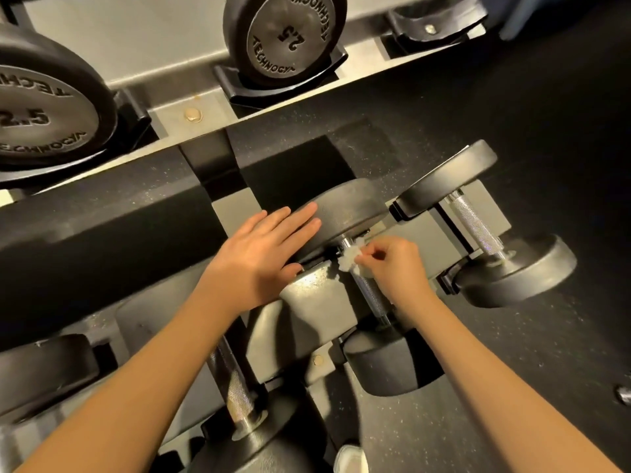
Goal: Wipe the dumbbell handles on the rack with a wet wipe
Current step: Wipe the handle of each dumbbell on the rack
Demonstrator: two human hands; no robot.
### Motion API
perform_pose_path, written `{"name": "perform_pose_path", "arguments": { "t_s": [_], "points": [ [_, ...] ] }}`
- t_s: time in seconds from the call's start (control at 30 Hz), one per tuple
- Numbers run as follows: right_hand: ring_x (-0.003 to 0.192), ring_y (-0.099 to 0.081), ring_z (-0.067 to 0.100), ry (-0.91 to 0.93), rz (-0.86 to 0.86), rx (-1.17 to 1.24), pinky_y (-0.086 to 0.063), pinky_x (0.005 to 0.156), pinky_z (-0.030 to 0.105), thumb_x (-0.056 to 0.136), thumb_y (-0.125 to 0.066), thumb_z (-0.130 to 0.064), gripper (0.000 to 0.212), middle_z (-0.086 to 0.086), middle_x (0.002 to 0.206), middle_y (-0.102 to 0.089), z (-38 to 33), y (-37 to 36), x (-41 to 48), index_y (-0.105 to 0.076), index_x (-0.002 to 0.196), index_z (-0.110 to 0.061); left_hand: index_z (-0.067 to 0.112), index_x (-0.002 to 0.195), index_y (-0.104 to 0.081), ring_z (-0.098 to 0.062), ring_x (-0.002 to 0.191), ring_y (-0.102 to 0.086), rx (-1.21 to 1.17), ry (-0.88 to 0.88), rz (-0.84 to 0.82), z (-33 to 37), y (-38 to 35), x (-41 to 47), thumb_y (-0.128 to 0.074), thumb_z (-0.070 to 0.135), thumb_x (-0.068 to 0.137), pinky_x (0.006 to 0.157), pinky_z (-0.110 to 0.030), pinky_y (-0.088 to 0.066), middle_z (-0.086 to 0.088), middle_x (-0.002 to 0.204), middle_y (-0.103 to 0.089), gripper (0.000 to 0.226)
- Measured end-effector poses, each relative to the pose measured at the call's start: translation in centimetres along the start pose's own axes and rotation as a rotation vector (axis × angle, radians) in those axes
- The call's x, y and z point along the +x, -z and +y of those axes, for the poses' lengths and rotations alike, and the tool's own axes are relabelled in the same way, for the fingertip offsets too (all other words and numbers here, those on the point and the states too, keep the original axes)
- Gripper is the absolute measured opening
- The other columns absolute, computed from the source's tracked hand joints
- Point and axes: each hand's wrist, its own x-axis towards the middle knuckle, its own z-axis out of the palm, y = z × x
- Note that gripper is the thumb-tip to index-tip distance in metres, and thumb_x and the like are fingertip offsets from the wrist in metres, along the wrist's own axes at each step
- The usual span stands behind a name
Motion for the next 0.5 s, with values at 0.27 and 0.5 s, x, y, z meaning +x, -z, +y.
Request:
{"name": "perform_pose_path", "arguments": {
  "t_s": [0.27, 0.5],
  "points": [
    [0.070, -0.056, 0.010, -0.158, -0.260, -0.295, -0.041, 0.052, 0.008, 0.080, -0.070, -0.007, 0.002, 0.002, 0.082, -0.062, 1.3, 1.7, -1.4, -0.068, 0.078, -0.008, 0.034, 0.146, 0.007, -0.016, 0.147, -0.004, 0.032, -0.029, 0.055, -0.3, -0.6, 0.1, -0.048, 0.040, 0.096, 0.114, -0.031, 0.004, 0.017, 0.152, 0.018, 0.075],
    [0.073, -0.056, 0.015, -0.125, -0.287, -0.429, -0.040, 0.059, 0.020, 0.081, -0.068, -0.013, 0.017, -0.001, 0.085, -0.061, 1.7, 2.1, -2.6, -0.059, 0.070, -0.022, 0.028, 0.152, -0.011, -0.021, 0.145, -0.020, 0.084, -0.054, 0.067, -0.5, -0.7, 0.0, -0.056, 0.036, 0.091, 0.115, -0.035, -0.009, 0.011, 0.158, 0.001, 0.076]
  ]
}}
